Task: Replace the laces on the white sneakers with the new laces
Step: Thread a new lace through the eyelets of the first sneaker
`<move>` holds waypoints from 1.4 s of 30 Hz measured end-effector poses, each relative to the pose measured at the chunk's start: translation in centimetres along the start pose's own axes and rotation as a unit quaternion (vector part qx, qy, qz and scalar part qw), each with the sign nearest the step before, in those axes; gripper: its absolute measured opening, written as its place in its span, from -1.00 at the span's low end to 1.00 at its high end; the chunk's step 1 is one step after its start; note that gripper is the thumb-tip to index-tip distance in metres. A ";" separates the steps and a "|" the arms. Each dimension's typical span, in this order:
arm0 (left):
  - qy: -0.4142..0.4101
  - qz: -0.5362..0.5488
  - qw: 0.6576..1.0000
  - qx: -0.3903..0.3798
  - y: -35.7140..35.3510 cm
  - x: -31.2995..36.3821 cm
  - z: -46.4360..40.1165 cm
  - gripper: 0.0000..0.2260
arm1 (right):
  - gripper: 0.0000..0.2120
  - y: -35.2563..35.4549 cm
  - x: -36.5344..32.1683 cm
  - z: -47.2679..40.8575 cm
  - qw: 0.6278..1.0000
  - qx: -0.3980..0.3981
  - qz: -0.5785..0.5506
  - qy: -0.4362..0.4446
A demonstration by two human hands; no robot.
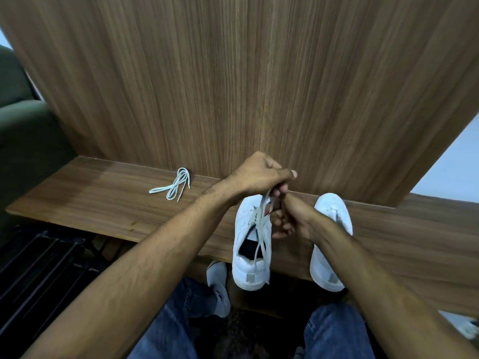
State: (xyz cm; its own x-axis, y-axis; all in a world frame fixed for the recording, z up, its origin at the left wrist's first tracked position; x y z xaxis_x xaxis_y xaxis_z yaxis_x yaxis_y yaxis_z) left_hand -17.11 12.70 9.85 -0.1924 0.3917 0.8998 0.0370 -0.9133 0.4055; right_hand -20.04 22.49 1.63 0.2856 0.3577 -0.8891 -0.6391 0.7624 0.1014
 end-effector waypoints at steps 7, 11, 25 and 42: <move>-0.052 -0.026 0.998 -0.038 0.3 0.6 0.6 -0.62 | -0.67 2.2 -3.2 0.9 0.995 -0.060 -0.062 0.039; -0.089 0.011 0.996 0.003 1.0 1.0 0.6 -0.67 | -0.76 3.8 -3.6 0.1 0.997 0.025 -0.047 0.052; -0.180 0.141 0.968 0.105 4.0 2.7 -1.1 -0.84 | -0.87 3.0 -5.7 0.7 0.961 -0.014 0.024 0.274; -0.123 0.036 0.988 0.091 -1.4 -8.4 -3.6 -0.66 | -0.78 3.0 -2.8 -0.6 0.992 0.041 -0.022 0.120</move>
State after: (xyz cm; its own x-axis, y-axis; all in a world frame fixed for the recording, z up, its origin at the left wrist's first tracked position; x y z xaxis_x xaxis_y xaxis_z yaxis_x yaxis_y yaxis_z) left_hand -19.12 10.25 1.11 0.0596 0.3611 0.9306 0.2224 -0.9136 0.3403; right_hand -23.19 23.45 4.16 0.1274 0.1920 -0.9731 -0.5663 0.8195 0.0876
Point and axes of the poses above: each hand's wrist, its own z-axis away from the middle knuckle, its own y-axis out of the back of the hand, x = y × z, the point moved 4 cm from there along -z, towards the middle knuckle, and after that the axes turned 6 degrees about y, right-handed, at the moved point
